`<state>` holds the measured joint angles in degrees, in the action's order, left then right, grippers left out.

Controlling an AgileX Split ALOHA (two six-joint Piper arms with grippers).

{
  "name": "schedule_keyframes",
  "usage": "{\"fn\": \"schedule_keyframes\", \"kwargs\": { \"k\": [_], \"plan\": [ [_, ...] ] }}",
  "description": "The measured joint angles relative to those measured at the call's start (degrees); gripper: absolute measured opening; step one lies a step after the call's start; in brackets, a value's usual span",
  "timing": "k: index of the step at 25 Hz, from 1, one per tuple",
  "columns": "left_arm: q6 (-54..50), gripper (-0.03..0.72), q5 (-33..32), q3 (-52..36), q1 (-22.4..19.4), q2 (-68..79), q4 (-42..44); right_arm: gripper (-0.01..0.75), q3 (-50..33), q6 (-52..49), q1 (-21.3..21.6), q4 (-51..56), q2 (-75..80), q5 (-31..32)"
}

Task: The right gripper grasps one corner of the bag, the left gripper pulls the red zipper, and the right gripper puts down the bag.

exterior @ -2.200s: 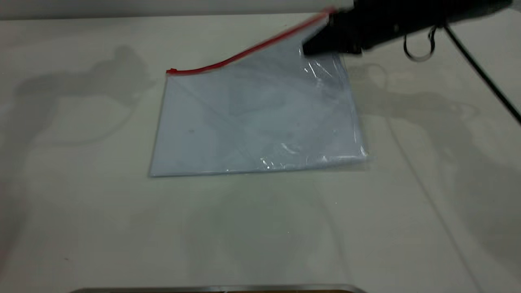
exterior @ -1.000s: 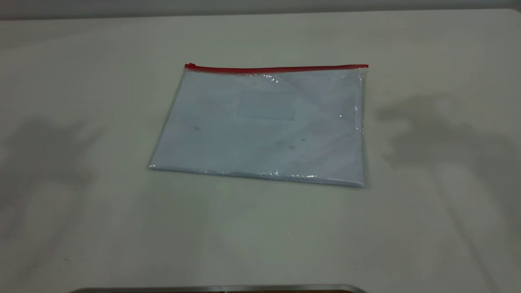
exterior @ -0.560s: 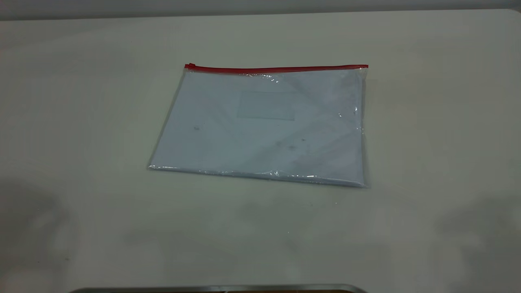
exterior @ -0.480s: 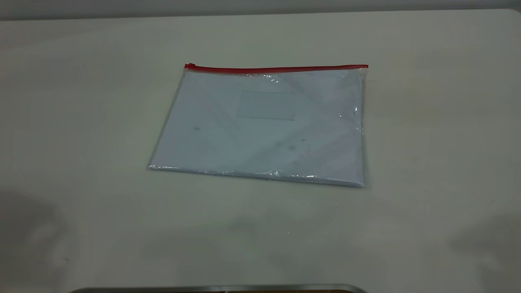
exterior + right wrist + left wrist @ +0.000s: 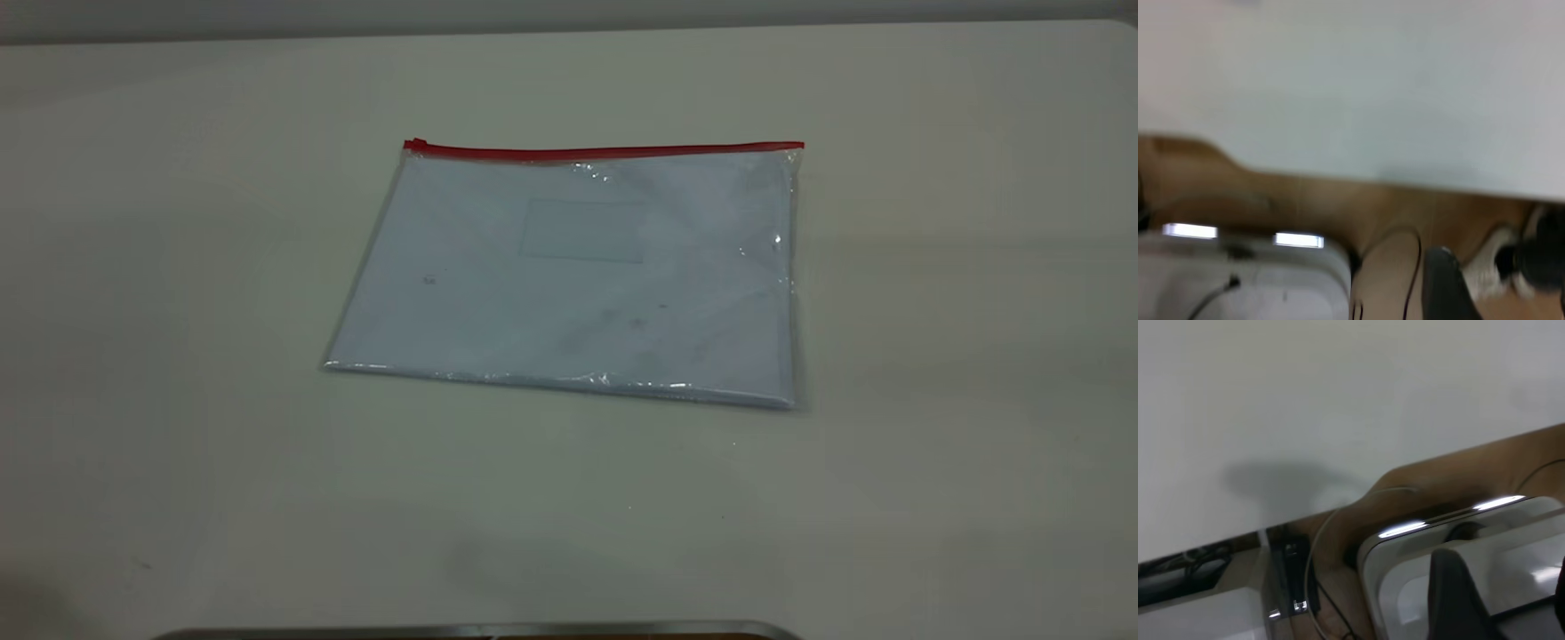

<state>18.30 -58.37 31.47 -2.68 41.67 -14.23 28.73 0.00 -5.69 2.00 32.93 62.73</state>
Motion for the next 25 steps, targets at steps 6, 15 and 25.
{"fn": "schedule_keyframes", "kwargs": {
  "k": [6,15,25],
  "plan": [
    [-0.3,0.428,1.1,-2.7,0.0,-7.9,0.7,0.452,0.0,-0.4,0.0,0.2,-1.2,1.2],
    [-5.6,0.428,-5.1,-3.3,0.0,-22.3,7.1,0.452,-0.4,-0.4,0.0,-1.3,-1.2,0.9],
    [-9.2,0.428,-6.0,-3.5,0.0,-30.9,9.0,0.452,-1.0,-0.5,0.0,-0.5,-1.2,1.0]
  ]
}}
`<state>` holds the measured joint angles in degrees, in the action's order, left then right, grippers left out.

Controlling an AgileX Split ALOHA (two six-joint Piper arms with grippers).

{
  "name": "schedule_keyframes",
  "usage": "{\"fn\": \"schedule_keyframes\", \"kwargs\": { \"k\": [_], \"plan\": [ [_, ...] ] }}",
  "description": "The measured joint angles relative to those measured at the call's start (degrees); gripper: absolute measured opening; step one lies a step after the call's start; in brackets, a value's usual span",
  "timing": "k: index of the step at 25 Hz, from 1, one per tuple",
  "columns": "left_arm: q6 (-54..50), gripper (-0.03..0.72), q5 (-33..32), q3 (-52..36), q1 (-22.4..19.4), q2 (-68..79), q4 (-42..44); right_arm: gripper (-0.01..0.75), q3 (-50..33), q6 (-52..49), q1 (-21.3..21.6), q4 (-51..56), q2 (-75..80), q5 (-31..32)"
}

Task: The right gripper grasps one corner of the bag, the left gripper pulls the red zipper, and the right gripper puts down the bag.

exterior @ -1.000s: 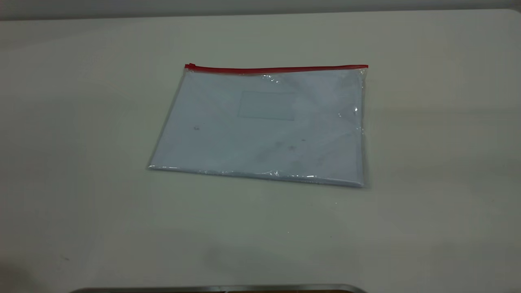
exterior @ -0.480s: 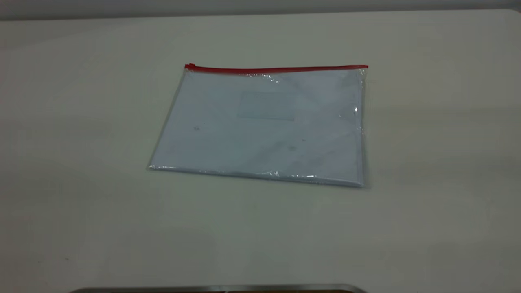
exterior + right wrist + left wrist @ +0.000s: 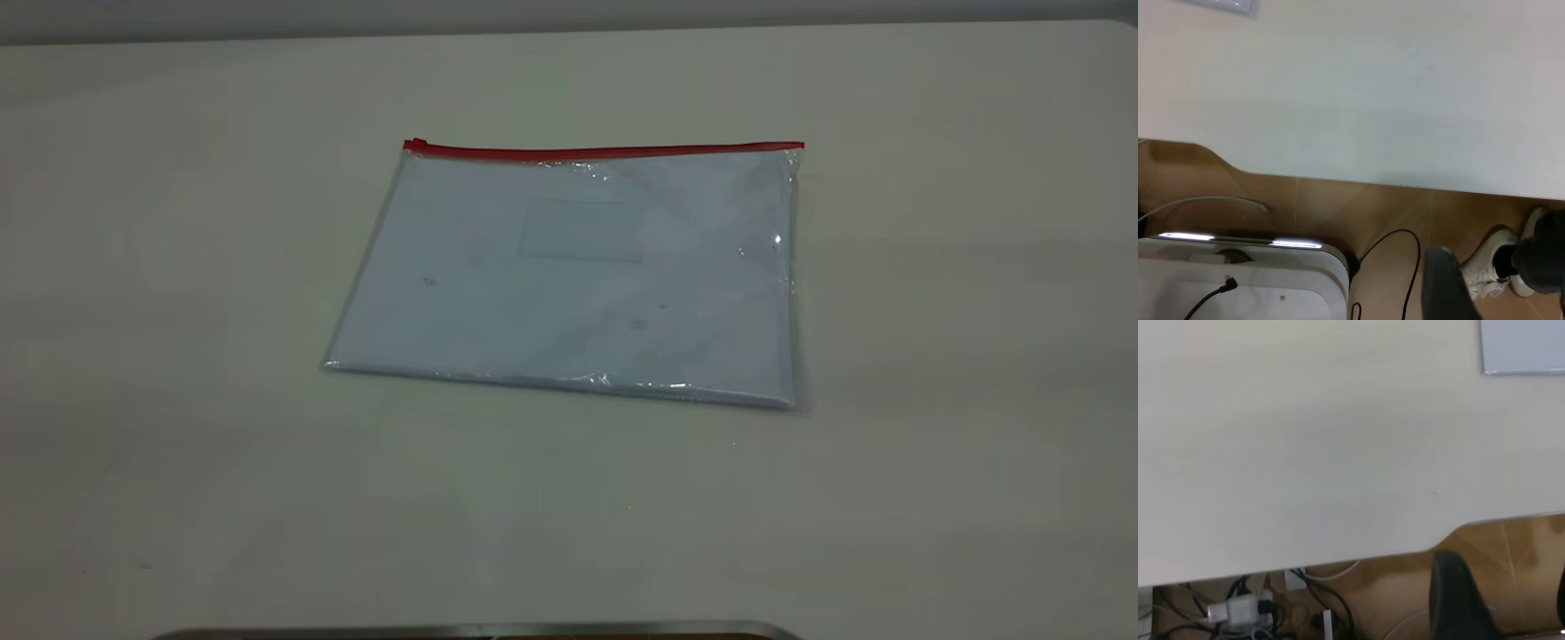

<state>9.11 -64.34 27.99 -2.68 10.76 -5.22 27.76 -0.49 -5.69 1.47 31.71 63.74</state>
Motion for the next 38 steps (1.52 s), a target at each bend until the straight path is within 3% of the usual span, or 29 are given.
{"fn": "schedule_keyframes", "kwargs": {
  "k": [6,9,18,38],
  "plan": [
    [-0.1,0.428,-0.3,0.0,0.0,-1.3,0.2,0.452,-0.1,-0.1,0.0,0.1,-0.4,0.0],
    [-0.2,0.428,-0.3,0.0,0.0,-1.6,0.2,0.452,-0.1,-0.1,2.0,0.3,-4.5,0.0],
    [-0.2,0.428,-0.9,0.0,0.0,-11.4,0.2,0.452,-0.1,-0.1,7.0,0.3,-32.2,1.2],
    [-0.3,0.428,-1.3,0.0,0.0,-11.8,0.2,0.452,0.0,-0.1,7.4,0.3,-32.6,1.7]
  ]
}}
